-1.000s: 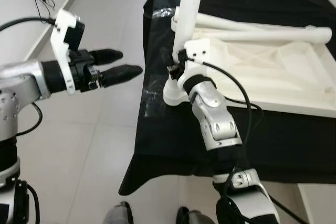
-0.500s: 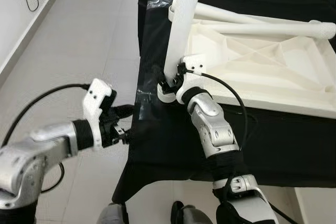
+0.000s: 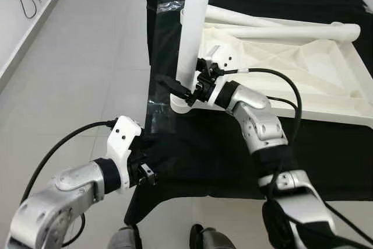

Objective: Building children table

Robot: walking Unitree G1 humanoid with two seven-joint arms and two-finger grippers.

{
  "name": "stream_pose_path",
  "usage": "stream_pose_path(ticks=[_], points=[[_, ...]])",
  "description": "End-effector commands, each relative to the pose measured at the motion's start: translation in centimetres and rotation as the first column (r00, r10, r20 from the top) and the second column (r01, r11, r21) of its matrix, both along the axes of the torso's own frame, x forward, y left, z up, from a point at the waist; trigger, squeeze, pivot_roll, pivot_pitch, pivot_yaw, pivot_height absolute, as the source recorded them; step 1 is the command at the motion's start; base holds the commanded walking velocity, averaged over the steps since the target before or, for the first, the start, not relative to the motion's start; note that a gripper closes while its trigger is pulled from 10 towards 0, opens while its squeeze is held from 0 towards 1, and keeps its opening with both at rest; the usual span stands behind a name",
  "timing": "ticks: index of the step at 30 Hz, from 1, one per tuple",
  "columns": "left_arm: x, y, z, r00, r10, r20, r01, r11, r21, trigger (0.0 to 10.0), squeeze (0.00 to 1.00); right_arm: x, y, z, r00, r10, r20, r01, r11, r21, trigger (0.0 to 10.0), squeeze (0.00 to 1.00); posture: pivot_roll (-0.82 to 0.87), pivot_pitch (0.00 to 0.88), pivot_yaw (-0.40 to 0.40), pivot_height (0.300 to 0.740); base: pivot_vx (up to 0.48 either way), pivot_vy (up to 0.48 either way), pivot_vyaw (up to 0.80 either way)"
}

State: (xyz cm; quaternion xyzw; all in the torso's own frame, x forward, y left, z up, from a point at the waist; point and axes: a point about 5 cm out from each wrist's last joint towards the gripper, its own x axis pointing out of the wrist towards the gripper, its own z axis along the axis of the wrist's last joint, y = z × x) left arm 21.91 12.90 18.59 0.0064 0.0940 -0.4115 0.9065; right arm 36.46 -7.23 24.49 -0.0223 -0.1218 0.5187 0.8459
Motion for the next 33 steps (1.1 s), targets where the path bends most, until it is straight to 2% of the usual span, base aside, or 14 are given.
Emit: stream_pose_path(ticks=[1,7,8,9,10,16,21,22,23,25,27,28,29,33], points=[[-0.6,-0.4,-0.9,1.0,0.02,0.0,-0.02,0.999,0.034,10.0,0.0,0.1,1.0,-0.6,0.99,0.13,-0.045,-0.131,0.991,-0.016,0.0,0.0,0.16,0.212,-0.102,0.74,0.0,0.0,0.0],[-1.2,-0.5,-1.5,0.999,0.036,0.003,-0.036,0.998,0.053,9.6,0.0,0.6,0.8,-1.2,0.98,0.174,-0.092,-0.179,0.982,-0.051,0.0,0.0,0.18,0.22,-0.096,0.74,0.0,0.0,0.0],[-1.4,-0.4,-1.6,0.999,0.044,0.004,-0.044,0.998,0.052,4.5,0.0,0.7,0.5,-1.5,0.98,0.168,-0.108,-0.176,0.982,-0.066,0.0,0.0,0.18,0.225,-0.098,0.74,0.0,0.0,0.0],[-1.4,-0.4,-1.6,0.999,0.044,0.004,-0.044,0.998,0.052,4.5,0.0,0.7,0.5,-1.5,0.98,0.168,-0.108,-0.176,0.982,-0.066,0.0,0.0,0.18,0.225,-0.098,0.74,0.0,0.0,0.0],[-1.7,-0.3,-1.7,0.998,0.055,0.007,-0.055,0.997,0.05,0.0,0.0,0.9,0.0,-2.0,0.98,0.155,-0.123,-0.166,0.983,-0.08,0.0,0.0,0.19,0.231,-0.1,0.74,0.0,0.0,0.0],[-1.9,0.1,-2.5,0.992,0.122,0.006,-0.122,0.991,0.047,0.0,0.0,1.0,-1.9,-3.6,0.988,0.077,-0.135,-0.093,0.989,-0.117,0.0,0.0,0.18,0.243,-0.1,0.74,0.0,0.0,0.0],[-2.3,0.0,-3.0,0.989,0.146,0.014,-0.146,0.989,0.036,0.0,0.0,0.6,-3.6,-5.9,0.98,-0.106,-0.17,0.079,0.984,-0.162,0.0,0.0,0.16,0.256,-0.112,0.74,0.0,0.0,0.0],[-2.6,-0.2,-3.1,0.987,0.158,0.027,-0.159,0.987,0.022,0.0,0.0,0.3,-4.8,-7.7,0.945,-0.253,-0.207,0.214,0.958,-0.192,0.0,0.0,0.16,0.256,-0.113,0.74,0.0,0.0,0.0],[-2.8,-0.1,-3.0,0.982,0.185,0.041,-0.185,0.983,0.001,0.0,0.0,-1.7,-4.5,-9.7,0.853,-0.444,-0.273,0.399,0.894,-0.206,0.0,0.0,0.14,0.268,-0.105,0.74,0.0,0.0,0.0],[-2.8,-0.1,-3.0,0.982,0.185,0.041,-0.185,0.983,0.001,0.0,0.0,-1.7,-4.5,-9.7,0.853,-0.444,-0.273,0.399,0.894,-0.206,0.0,0.0,0.14,0.268,-0.105,0.74,0.0,0.0,0.0],[-2.8,0.2,-2.9,0.974,0.219,0.063,-0.219,0.976,-0.016,0.0,0.0,-4.9,-5.1,-10.9,0.66,-0.685,-0.308,0.642,0.727,-0.244,0.0,0.0,0.12,0.261,-0.091,0.74,0.0,0.0,0.0],[-2.8,0.2,-2.9,0.974,0.219,0.063,-0.219,0.976,-0.016,0.0,0.0,-4.9,-5.1,-10.9,0.66,-0.685,-0.308,0.642,0.727,-0.244,0.0,0.0,0.12,0.261,-0.091,0.74,0.0,0.0,0.0],[-2.8,0.2,-3.0,0.971,0.229,0.074,-0.228,0.973,-0.016,0.0,0.0,-5.7,-5.4,-10.9,0.601,-0.741,-0.297,0.7,0.669,-0.251,0.0,0.0,0.12,0.261,-0.091,0.74,0.0,0.0,0.0],[-2.4,0.0,-3.0,0.972,0.214,0.102,-0.212,0.977,-0.032,0.0,0.0,-4.1,-4.8,-10.2,0.627,-0.745,-0.228,0.704,0.667,-0.244,0.0,0.0,0.13,0.241,-0.087,0.74,0.0,0.0,0.0]])
